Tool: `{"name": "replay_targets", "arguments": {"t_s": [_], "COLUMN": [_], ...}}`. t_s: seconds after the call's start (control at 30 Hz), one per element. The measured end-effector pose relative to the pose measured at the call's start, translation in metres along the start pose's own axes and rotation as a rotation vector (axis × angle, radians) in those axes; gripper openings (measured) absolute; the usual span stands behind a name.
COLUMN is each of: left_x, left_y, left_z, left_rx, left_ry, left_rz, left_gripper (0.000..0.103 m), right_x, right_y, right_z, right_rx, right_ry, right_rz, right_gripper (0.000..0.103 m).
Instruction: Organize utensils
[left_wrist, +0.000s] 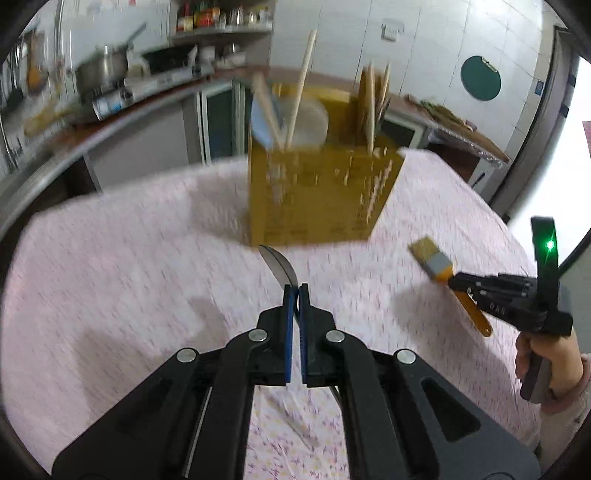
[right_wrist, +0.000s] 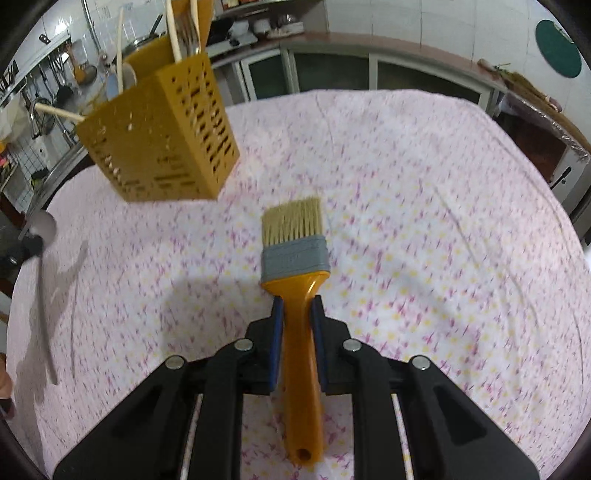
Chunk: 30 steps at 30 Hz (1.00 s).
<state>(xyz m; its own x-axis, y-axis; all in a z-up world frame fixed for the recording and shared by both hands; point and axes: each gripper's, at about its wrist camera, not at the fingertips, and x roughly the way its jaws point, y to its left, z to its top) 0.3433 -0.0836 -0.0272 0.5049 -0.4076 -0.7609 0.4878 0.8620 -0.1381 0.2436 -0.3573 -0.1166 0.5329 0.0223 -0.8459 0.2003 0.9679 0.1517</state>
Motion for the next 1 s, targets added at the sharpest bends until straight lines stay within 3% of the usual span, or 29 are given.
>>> {"name": "replay_targets", "arguments": {"t_s": [0.27,0.33,0.43,0.63,0.73,1.0], "left_x": [0.044,0.053,0.056,0.062,0.066,0.085], "left_y": [0.028,0.033,0.039,0.05,0.055,0.049], "left_z": [-0.028,-0.031,-0.031,-0.027,-0.023,-0.004], "left_rx": [-0.059,-0.05,-0.065,-0.107,-0.151,-0.174], "left_ry": [0.121,0.153,0.159,0.205,0.223,0.292], "left_rz": [-0.016,-0.012,-0.006,0.022,0.011,0.108], "left_gripper": [0.001,0.002,0.004,0.015,0.016,0.017], "right_x": [0.006,0.011,0.017,0.029,0.034,0.042], "right_y": [0.002,0.003,0.009,0.015,0.013,0.011], "right_z": [0.005,0.009,0.016,0.03,0.036,0.047], "right_rx": [-0.018,-0.021,-0.04,-0.115,-0.114,-0.15], "right_ry": [0.083,0.102,0.131,0.196,0.226,0.235], "right_rz": [0.033,0.032,0.026,0.012,0.027,0.008], "right_gripper": [0.021,0.033,0.039,0.041,0.041,0.036]}}
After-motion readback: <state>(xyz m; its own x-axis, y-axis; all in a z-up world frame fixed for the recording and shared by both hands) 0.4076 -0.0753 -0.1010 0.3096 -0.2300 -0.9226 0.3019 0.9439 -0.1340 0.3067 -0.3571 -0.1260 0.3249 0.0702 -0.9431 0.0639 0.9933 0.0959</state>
